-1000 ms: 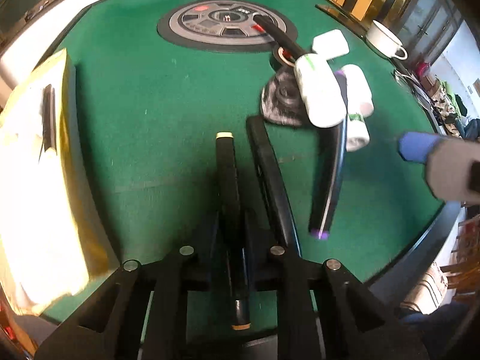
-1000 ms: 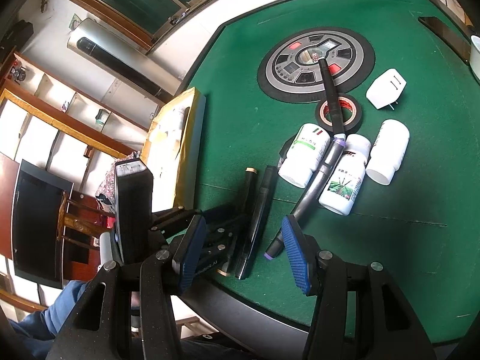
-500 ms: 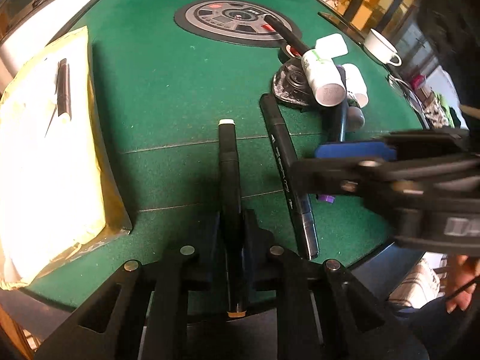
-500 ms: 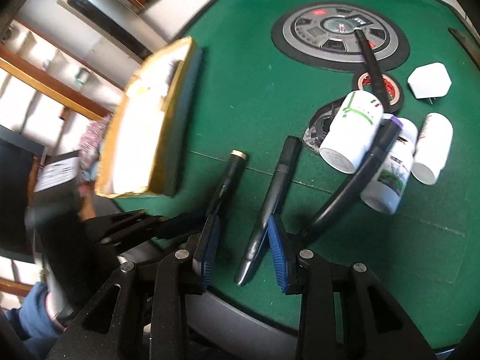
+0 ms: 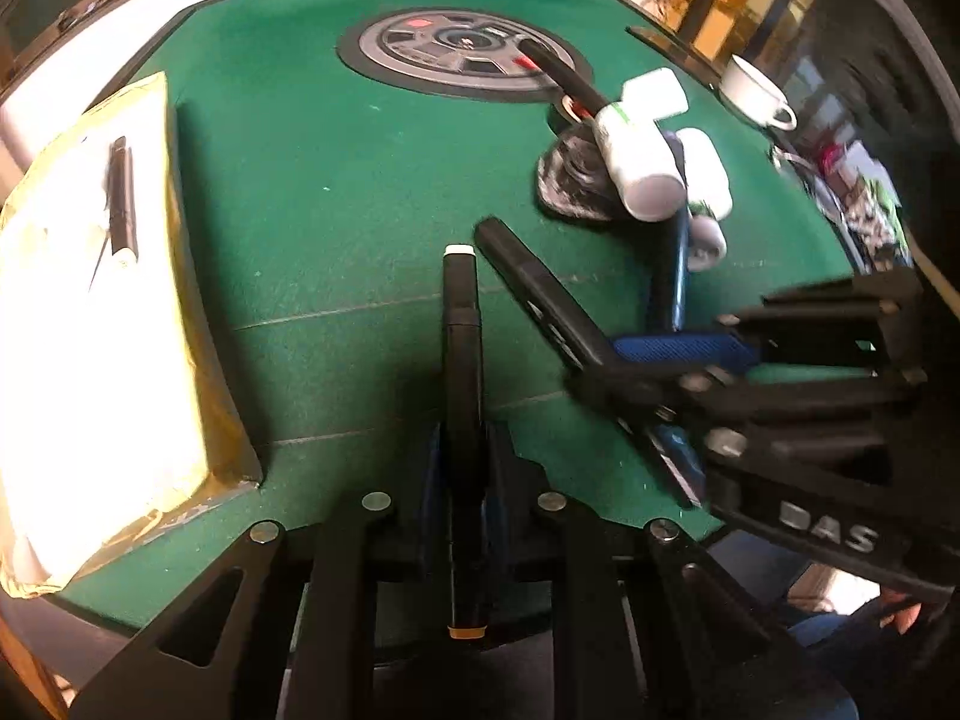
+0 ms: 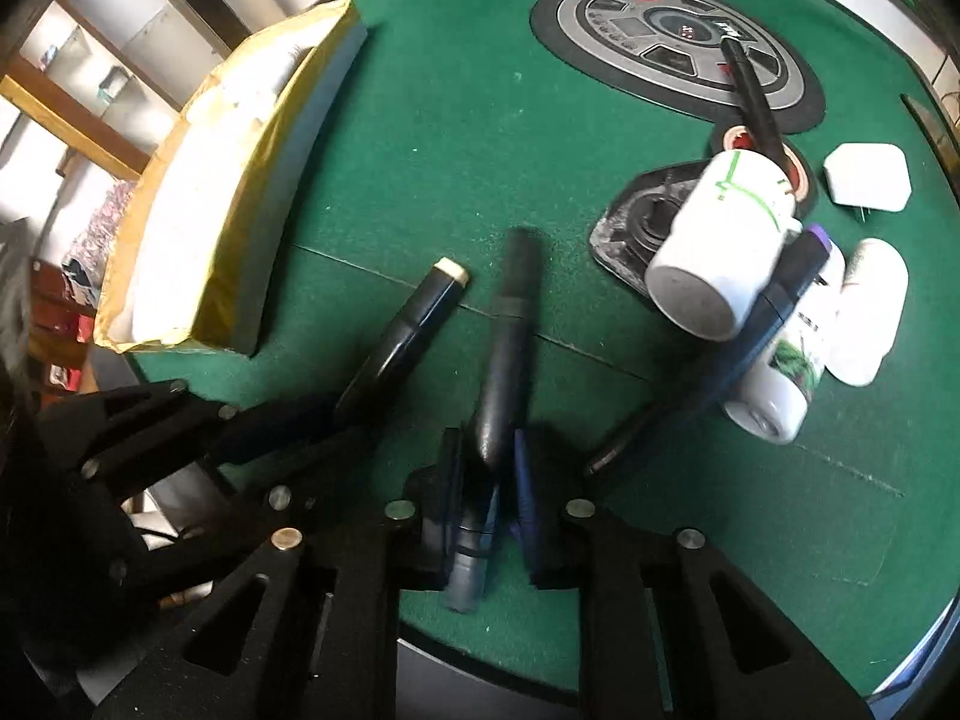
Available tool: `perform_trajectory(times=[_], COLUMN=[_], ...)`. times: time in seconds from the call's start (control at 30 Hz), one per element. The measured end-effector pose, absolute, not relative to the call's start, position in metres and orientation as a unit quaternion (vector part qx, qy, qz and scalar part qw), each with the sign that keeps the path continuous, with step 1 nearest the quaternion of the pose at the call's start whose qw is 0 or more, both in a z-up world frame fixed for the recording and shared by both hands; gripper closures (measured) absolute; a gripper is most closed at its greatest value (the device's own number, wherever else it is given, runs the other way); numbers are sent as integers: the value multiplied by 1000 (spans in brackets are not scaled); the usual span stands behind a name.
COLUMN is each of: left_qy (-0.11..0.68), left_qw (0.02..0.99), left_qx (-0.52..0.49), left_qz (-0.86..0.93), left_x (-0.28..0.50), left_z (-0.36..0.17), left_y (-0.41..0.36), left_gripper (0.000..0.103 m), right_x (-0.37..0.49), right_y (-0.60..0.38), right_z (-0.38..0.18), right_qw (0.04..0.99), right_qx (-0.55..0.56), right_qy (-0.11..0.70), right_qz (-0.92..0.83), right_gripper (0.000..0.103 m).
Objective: Organize rigid objects
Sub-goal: 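Grasp a black marker with the left tool while the right tool grasps another marker, then carry both black markers over the tray with both tools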
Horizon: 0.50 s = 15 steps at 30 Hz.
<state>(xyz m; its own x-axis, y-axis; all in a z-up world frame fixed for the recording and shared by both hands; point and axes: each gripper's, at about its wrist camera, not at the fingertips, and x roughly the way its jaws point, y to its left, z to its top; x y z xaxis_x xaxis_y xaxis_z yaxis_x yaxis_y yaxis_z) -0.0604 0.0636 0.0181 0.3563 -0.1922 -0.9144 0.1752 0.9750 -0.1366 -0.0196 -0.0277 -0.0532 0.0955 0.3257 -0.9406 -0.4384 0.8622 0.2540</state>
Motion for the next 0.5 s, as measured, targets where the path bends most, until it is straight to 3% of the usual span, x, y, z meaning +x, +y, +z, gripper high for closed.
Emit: perform_trajectory(times=[0.5], left_qy=[515], left_qw=[849], left_qx=[-56], left_qz=[-103], left_x=[-55], left_z=[46], left_y=[73], left_gripper=[91], right_x=[-23], right_y=[-79], right_z=[-17], right_qw=[757], right_qx=[43], right_qy=[583], right_qz=[291], right_gripper=[89])
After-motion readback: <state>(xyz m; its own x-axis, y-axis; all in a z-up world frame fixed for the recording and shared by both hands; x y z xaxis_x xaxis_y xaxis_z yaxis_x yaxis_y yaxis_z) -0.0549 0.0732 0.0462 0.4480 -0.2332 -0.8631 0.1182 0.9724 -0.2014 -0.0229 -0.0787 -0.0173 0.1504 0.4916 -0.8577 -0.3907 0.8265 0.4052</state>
